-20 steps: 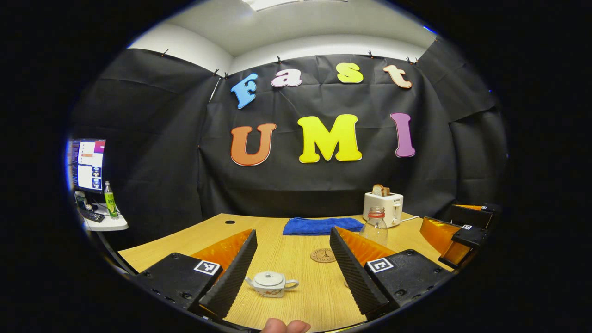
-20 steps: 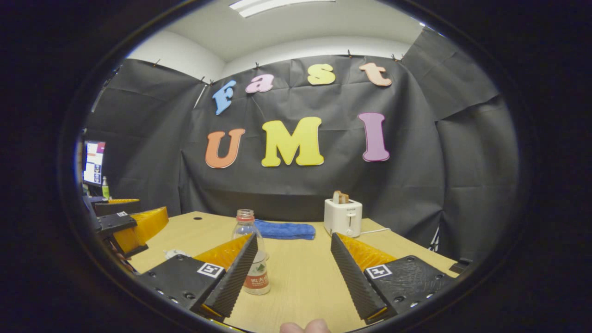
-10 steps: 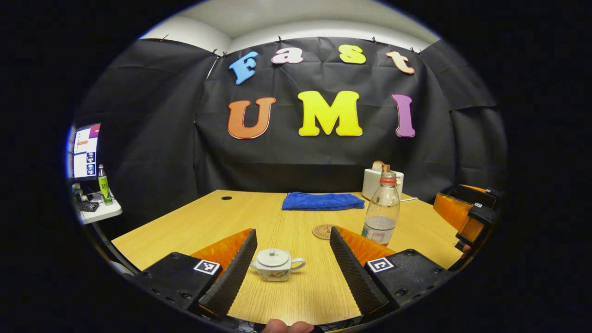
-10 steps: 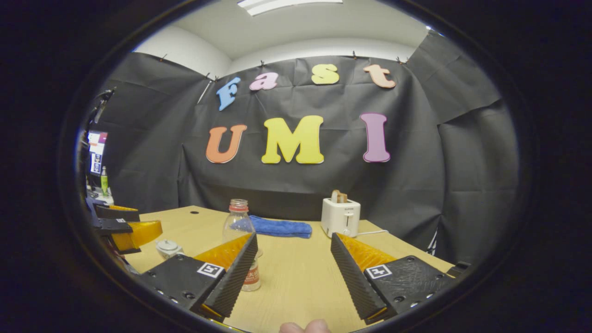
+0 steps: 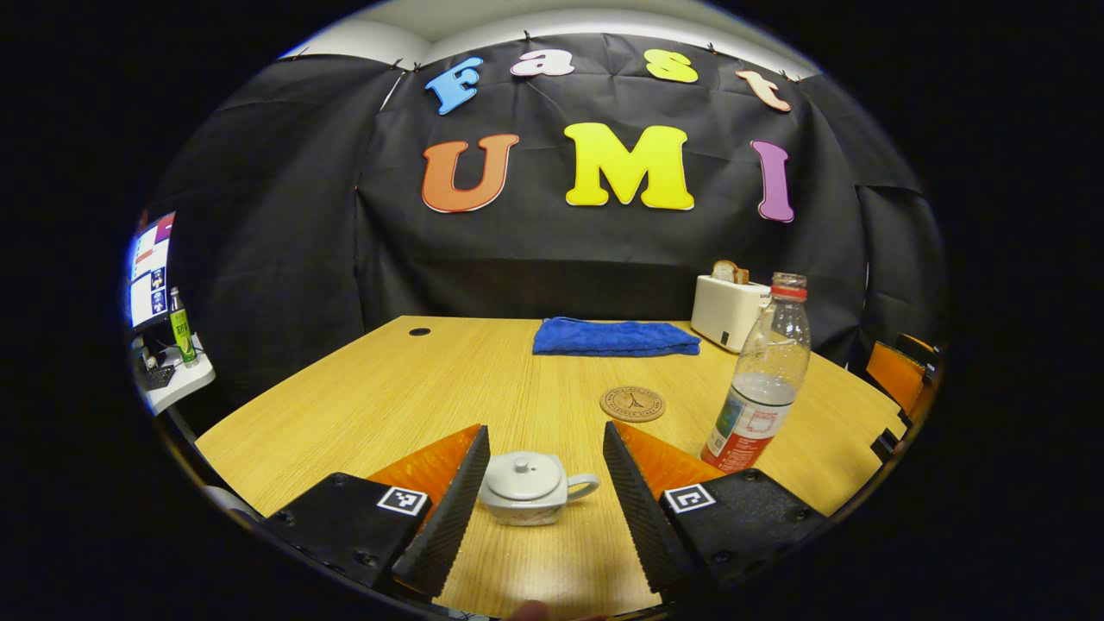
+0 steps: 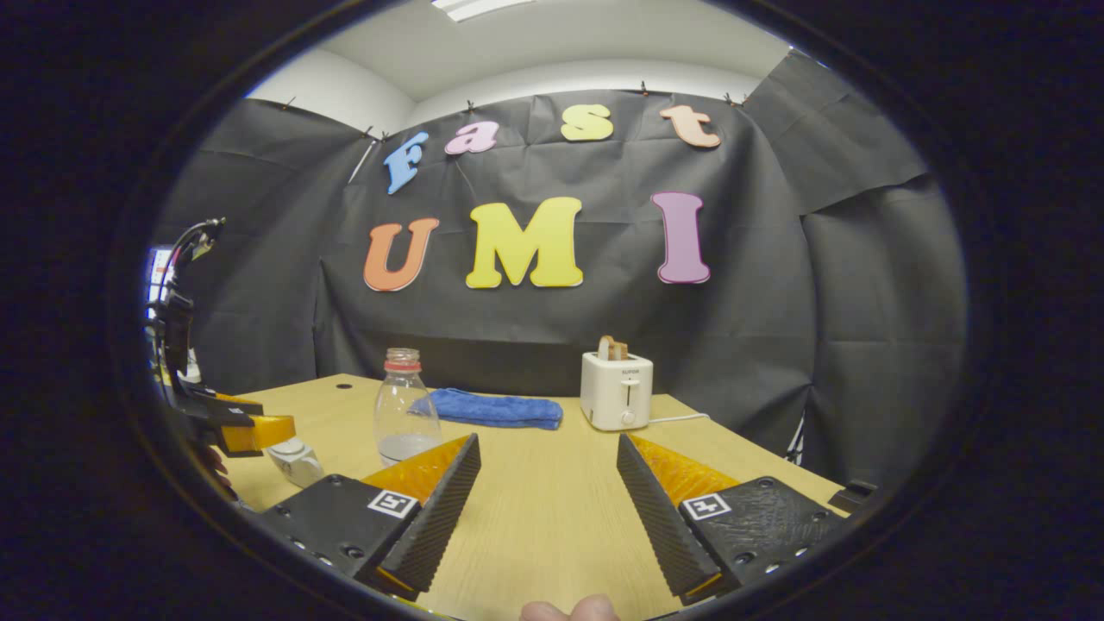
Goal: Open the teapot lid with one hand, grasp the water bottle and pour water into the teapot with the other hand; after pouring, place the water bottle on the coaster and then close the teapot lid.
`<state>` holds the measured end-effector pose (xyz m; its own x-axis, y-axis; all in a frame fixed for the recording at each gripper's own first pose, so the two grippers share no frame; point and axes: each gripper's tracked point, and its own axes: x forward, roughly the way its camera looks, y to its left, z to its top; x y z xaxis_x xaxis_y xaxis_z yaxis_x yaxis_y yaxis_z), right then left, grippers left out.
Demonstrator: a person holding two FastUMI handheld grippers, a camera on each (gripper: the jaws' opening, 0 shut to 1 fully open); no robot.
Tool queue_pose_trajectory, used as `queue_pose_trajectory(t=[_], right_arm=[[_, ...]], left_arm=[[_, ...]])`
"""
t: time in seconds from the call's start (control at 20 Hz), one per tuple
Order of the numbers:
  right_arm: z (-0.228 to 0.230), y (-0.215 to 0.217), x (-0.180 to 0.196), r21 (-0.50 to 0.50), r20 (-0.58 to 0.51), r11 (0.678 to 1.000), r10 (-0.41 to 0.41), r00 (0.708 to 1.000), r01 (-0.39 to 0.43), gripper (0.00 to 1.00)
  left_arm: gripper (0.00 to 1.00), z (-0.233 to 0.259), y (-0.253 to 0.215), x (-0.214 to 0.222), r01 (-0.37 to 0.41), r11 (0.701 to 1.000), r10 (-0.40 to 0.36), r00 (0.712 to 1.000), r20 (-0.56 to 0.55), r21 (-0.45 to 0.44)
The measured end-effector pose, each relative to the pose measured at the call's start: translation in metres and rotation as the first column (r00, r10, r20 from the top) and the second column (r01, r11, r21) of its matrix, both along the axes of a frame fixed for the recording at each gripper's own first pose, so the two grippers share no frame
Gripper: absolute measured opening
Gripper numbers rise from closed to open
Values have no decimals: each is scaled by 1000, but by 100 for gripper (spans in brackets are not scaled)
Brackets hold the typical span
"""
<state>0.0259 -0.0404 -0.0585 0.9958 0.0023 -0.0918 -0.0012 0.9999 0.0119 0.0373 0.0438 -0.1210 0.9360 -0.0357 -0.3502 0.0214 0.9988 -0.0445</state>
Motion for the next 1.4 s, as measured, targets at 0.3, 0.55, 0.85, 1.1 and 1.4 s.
queue_pose_trajectory(t=[0.3, 0.55, 0.85, 1.1, 1.4], right_arm=[[-13, -2, 6, -12, -42, 1000, 2, 999, -3, 95], [-15, -2, 11, -24, -43, 1000, -1, 999, 0, 98], [-16, 1, 11, -29, -51, 1000, 6, 999, -8, 95], [-12, 18, 9, -21, -50, 998, 63, 997, -65, 95], [-32, 55, 3, 45, -116, 980, 197, 973, -193, 98]], left_arm=[[63, -24, 12, 10, -16, 1000, 17, 998, -67, 2], [41, -28, 8, 11, -9, 1000, 11, 997, -76, 23], [22, -29, 11, 14, -20, 998, 23, 998, -63, 52], [6, -27, 9, 17, -22, 999, 24, 999, -49, 38], [3, -13, 9, 14, 4, 1000, -4, 1000, -25, 12]])
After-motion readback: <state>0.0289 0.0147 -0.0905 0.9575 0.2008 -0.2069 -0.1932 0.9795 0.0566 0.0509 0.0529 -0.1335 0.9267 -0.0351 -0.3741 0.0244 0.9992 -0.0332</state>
